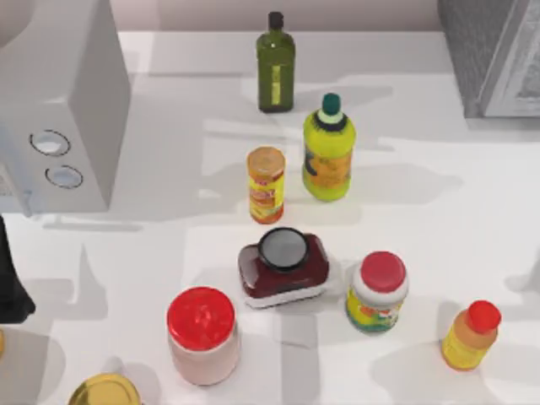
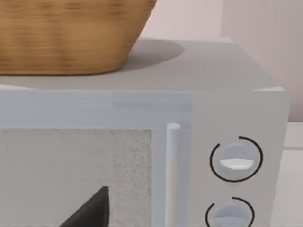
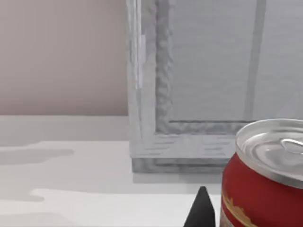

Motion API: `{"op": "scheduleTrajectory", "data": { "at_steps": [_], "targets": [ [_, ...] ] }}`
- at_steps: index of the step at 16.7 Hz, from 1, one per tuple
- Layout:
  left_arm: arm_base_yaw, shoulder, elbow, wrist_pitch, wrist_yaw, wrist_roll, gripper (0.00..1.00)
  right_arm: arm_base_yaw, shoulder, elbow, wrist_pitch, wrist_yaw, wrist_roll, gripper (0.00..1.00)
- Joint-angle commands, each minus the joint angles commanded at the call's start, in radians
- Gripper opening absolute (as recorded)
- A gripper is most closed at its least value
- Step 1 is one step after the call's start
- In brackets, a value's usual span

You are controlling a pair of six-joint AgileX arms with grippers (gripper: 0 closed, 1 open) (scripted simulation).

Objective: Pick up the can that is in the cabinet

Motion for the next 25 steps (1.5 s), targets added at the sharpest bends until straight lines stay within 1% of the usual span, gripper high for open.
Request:
{"op": "scheduleTrajectory", "data": {
  "at_steps": [7,9,12,15,18,22,25],
  "targets": [
    [0.000,0.000,0.000,0.000,0.000,0.000,1.00,0.001,0.000,-0.006,0.000,-0.001,0.003,0.00],
    [0.000,0.000,0.000,0.000,0.000,0.000,1.00,-0.024,0.005,0.035,-0.007,0.008,0.026,0.00],
    [0.000,0.000,0.000,0.000,0.000,0.000,1.00,-0.103,0.025,0.171,-0.035,0.033,0.104,0.00],
    [0.000,0.000,0.000,0.000,0.000,0.000,1.00,-0.223,0.063,0.380,-0.085,0.070,0.225,0.00],
    [0.000,0.000,0.000,0.000,0.000,0.000,1.00,-0.380,0.115,0.653,-0.155,0.116,0.386,0.00],
    [0.000,0.000,0.000,0.000,0.000,0.000,1.00,-0.637,0.203,1.100,-0.271,0.192,0.648,0.00],
    [0.000,0.000,0.000,0.000,0.000,0.000,1.00,-0.862,0.277,1.486,-0.370,0.259,0.875,0.00]
  ]
}}
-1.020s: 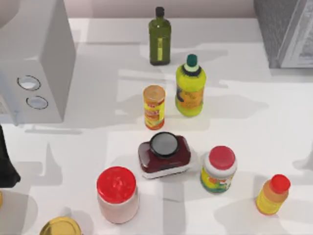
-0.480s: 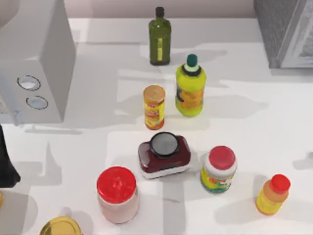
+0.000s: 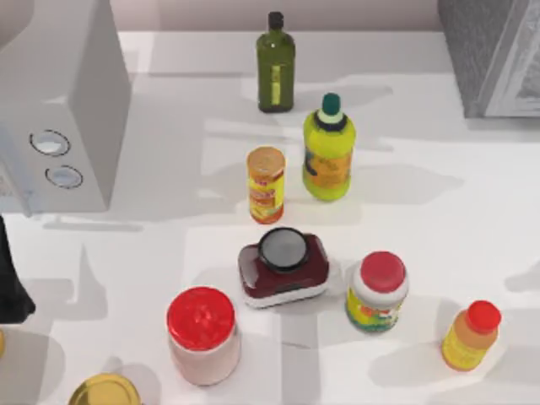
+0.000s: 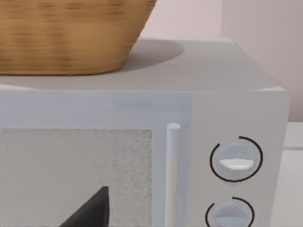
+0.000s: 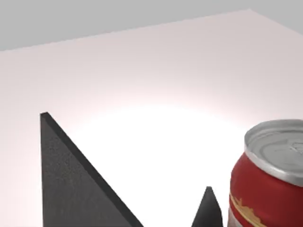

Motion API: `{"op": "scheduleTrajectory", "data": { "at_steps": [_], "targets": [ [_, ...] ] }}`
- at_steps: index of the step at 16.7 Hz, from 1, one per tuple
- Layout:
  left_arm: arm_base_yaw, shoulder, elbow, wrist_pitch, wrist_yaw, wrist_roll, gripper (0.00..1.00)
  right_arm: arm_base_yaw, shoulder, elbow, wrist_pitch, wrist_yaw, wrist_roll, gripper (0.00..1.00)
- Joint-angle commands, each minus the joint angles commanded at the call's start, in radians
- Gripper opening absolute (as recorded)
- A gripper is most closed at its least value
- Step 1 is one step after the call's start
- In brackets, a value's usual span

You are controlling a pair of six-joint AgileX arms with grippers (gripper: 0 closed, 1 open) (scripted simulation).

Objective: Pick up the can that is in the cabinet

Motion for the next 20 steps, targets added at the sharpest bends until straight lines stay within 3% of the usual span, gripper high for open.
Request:
{"op": "scheduleTrajectory", "data": {
  "at_steps": [20],
  "targets": [
    [0.000,0.000,0.000,0.000,0.000,0.000,1.00,-1.705,0.475,2.794,-0.679,0.515,1.647,0.00]
  ]
}}
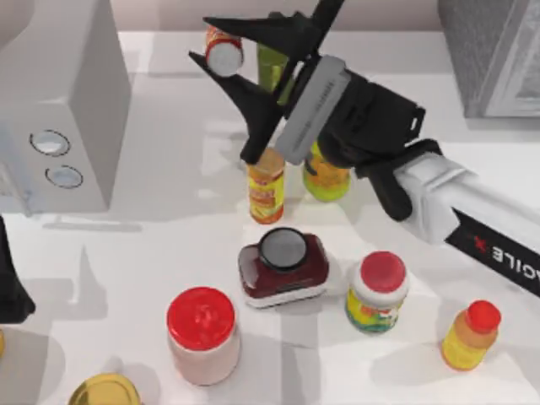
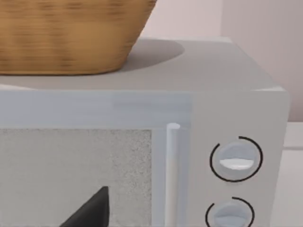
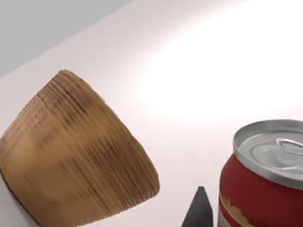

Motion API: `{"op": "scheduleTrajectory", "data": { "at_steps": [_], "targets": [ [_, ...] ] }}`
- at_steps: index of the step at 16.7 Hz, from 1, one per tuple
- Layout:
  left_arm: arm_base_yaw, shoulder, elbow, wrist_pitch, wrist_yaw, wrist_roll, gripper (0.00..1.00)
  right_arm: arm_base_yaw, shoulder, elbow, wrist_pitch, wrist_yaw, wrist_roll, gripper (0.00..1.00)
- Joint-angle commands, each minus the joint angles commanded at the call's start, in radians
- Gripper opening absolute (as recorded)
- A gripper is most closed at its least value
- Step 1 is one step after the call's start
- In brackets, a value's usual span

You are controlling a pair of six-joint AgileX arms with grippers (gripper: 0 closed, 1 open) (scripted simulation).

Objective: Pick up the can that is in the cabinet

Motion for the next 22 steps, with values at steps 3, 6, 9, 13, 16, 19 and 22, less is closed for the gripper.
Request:
{"op": "scheduleTrajectory", "data": {
  "at_steps": [3,6,9,13,16,19,22],
  "targets": [
    [0.000,0.000,0.000,0.000,0.000,0.000,1.00,-0.216,0.047,0.331,-0.075,0.053,0.197,0.00],
    [0.000,0.000,0.000,0.000,0.000,0.000,1.00,-0.403,0.079,0.609,-0.135,0.098,0.365,0.00],
    [0.000,0.000,0.000,0.000,0.000,0.000,1.00,-0.558,0.095,0.819,-0.178,0.136,0.494,0.00],
    [0.000,0.000,0.000,0.000,0.000,0.000,1.00,-0.711,0.105,0.963,-0.214,0.176,0.599,0.00],
    [0.000,0.000,0.000,0.000,0.000,0.000,1.00,-0.746,0.106,0.987,-0.221,0.187,0.619,0.00],
    [0.000,0.000,0.000,0.000,0.000,0.000,1.00,-0.746,0.106,0.987,-0.221,0.187,0.619,0.00],
    [0.000,0.000,0.000,0.000,0.000,0.000,1.00,-0.740,0.102,0.984,-0.220,0.185,0.619,0.00]
  ]
}}
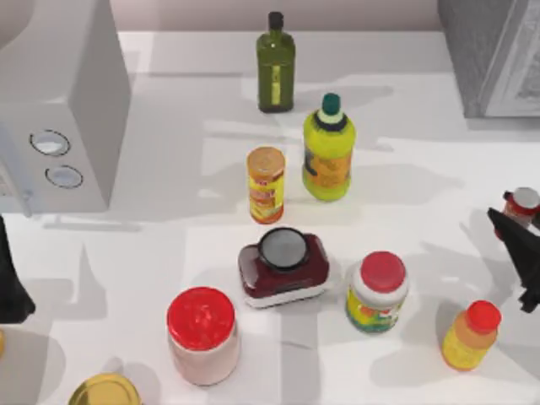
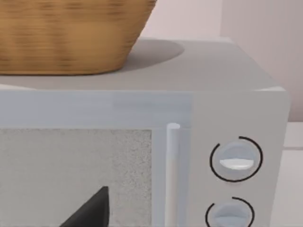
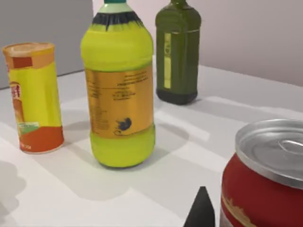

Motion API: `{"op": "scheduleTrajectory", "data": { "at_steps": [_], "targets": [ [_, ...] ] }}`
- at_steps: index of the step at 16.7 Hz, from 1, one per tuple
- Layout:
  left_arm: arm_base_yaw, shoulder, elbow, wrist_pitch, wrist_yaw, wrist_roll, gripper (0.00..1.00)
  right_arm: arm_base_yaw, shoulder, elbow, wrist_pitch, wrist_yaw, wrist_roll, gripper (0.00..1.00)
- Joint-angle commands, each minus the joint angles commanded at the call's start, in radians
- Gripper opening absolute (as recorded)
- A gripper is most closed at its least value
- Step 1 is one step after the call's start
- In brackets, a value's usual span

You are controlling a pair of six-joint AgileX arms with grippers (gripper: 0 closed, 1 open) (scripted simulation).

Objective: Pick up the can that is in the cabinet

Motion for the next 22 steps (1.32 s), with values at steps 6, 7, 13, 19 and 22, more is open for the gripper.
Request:
{"op": "scheduleTrajectory", "data": {
  "at_steps": [6,7,13,19,22],
  "targets": [
    [0.000,0.000,0.000,0.000,0.000,0.000,1.00,0.151,0.113,-0.014,0.001,-0.149,-0.042,0.00],
    [0.000,0.000,0.000,0.000,0.000,0.000,1.00,0.172,0.121,-0.014,0.004,-0.166,-0.039,0.00],
    [0.000,0.000,0.000,0.000,0.000,0.000,1.00,0.122,0.012,-0.059,0.027,-0.115,-0.011,0.00],
    [0.000,0.000,0.000,0.000,0.000,0.000,1.00,0.076,-0.034,-0.064,0.027,-0.078,0.000,0.00],
    [0.000,0.000,0.000,0.000,0.000,0.000,1.00,0.076,-0.034,-0.064,0.027,-0.078,0.000,0.15]
  ]
}}
